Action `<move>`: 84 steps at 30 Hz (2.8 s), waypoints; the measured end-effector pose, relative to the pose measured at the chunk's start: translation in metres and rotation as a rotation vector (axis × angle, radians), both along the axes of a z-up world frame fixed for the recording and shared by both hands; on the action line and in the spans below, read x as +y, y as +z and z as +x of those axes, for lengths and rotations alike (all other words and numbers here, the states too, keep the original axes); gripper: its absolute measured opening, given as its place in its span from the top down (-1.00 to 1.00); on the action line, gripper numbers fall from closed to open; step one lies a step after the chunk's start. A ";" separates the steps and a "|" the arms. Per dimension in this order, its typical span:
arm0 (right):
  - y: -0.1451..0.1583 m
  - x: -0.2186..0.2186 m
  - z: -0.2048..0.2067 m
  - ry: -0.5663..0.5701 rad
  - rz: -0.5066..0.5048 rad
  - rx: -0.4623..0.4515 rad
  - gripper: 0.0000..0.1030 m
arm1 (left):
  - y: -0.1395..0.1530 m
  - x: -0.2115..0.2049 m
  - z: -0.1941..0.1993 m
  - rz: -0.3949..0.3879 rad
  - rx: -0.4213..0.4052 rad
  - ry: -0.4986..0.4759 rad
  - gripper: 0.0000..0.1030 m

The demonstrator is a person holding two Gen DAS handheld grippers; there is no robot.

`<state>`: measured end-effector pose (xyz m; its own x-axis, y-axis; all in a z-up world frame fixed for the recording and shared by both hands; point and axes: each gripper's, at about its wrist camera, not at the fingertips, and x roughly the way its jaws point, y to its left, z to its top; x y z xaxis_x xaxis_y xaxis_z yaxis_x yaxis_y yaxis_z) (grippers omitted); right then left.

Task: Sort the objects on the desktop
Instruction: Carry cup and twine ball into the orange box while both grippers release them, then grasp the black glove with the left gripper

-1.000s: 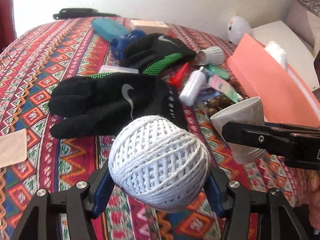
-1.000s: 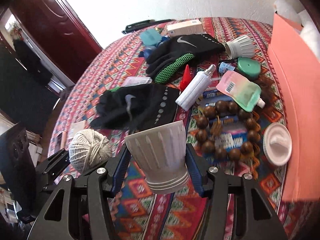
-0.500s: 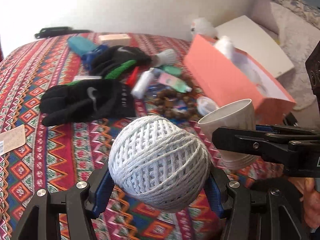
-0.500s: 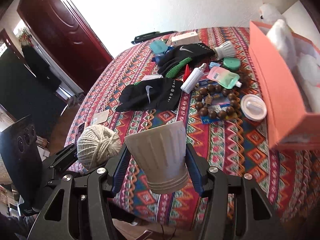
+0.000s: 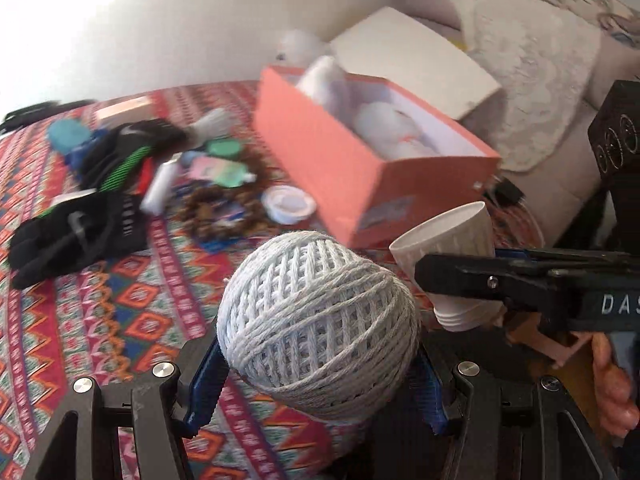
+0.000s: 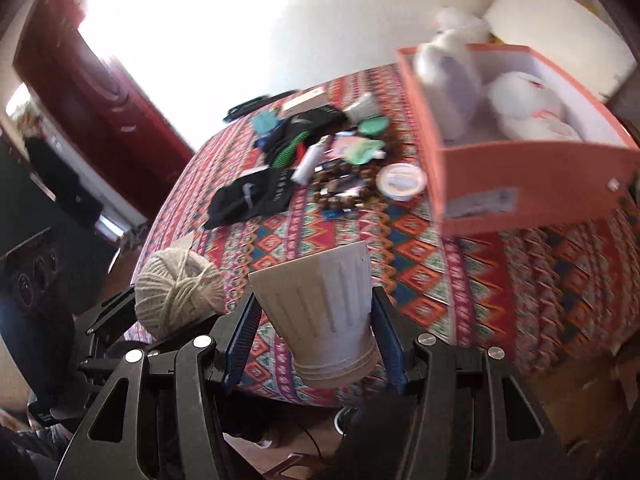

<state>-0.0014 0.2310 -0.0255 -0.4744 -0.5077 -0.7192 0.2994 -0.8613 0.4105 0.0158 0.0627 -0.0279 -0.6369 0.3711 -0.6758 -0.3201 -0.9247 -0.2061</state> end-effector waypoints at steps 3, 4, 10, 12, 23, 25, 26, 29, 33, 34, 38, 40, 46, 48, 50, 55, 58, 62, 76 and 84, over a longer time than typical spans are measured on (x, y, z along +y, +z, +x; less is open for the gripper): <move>0.006 0.030 0.006 -0.063 -0.012 0.013 -0.12 | 0.005 0.025 -0.005 -0.003 0.008 -0.050 -0.28; 0.008 0.041 0.008 -0.085 -0.014 0.019 -0.12 | 0.006 0.034 -0.008 -0.005 0.012 -0.069 -0.28; 0.024 0.101 0.008 -0.198 -0.011 0.060 -0.12 | 0.024 0.088 -0.037 -0.029 0.050 -0.159 -0.28; 0.031 0.119 0.003 -0.229 -0.002 0.081 -0.12 | 0.033 0.104 -0.051 -0.032 0.068 -0.184 -0.28; 0.056 0.171 -0.089 -0.300 -0.002 0.163 -0.12 | 0.065 0.157 -0.183 -0.072 0.118 -0.167 -0.28; 0.056 0.174 -0.114 -0.301 -0.008 0.168 -0.12 | 0.061 0.164 -0.210 -0.086 0.110 -0.160 -0.28; 0.055 0.175 -0.127 -0.301 -0.010 0.168 -0.12 | 0.058 0.167 -0.221 -0.093 0.103 -0.156 -0.28; 0.047 0.176 -0.158 -0.295 -0.012 0.158 -0.12 | 0.042 0.170 -0.244 -0.095 0.065 -0.145 -0.29; 0.026 0.174 -0.194 -0.283 -0.013 0.130 -0.12 | 0.023 0.166 -0.265 -0.093 0.027 -0.115 -0.36; 0.020 0.173 -0.201 -0.281 -0.017 0.120 -0.12 | 0.019 0.164 -0.270 -0.095 0.023 -0.107 -0.38; 0.000 0.169 -0.215 -0.272 -0.007 0.082 -0.19 | 0.011 0.154 -0.278 -0.085 0.027 -0.074 -0.48; -0.007 0.169 -0.215 -0.288 -0.003 0.066 -0.58 | 0.010 0.148 -0.277 -0.067 0.024 -0.067 -0.57; -0.014 0.168 -0.200 -0.336 0.053 0.051 -0.65 | 0.013 0.137 -0.260 -0.030 0.032 -0.073 -0.73; -0.013 0.165 -0.192 -0.334 0.050 0.043 -0.65 | 0.017 0.134 -0.250 -0.034 0.039 -0.072 -0.73; -0.011 0.160 -0.183 -0.332 0.059 0.045 -0.65 | 0.021 0.131 -0.241 -0.031 0.043 -0.072 -0.75; 0.007 0.144 -0.150 -0.345 0.119 0.081 -0.66 | 0.034 0.117 -0.211 -0.011 0.056 -0.071 -0.80; 0.019 0.131 -0.127 -0.353 0.163 0.111 -0.68 | 0.041 0.107 -0.189 0.005 0.060 -0.071 -0.83; 0.030 0.114 -0.096 -0.359 0.222 0.149 -0.72 | 0.043 0.092 -0.158 0.007 0.061 -0.069 -0.86; 0.028 0.005 -0.038 -0.189 0.285 0.139 -0.73 | 0.018 -0.027 -0.075 0.027 0.007 0.087 -0.87; 0.021 -0.064 -0.032 -0.060 0.309 0.128 -0.73 | -0.010 -0.103 -0.064 0.073 -0.043 0.235 -0.87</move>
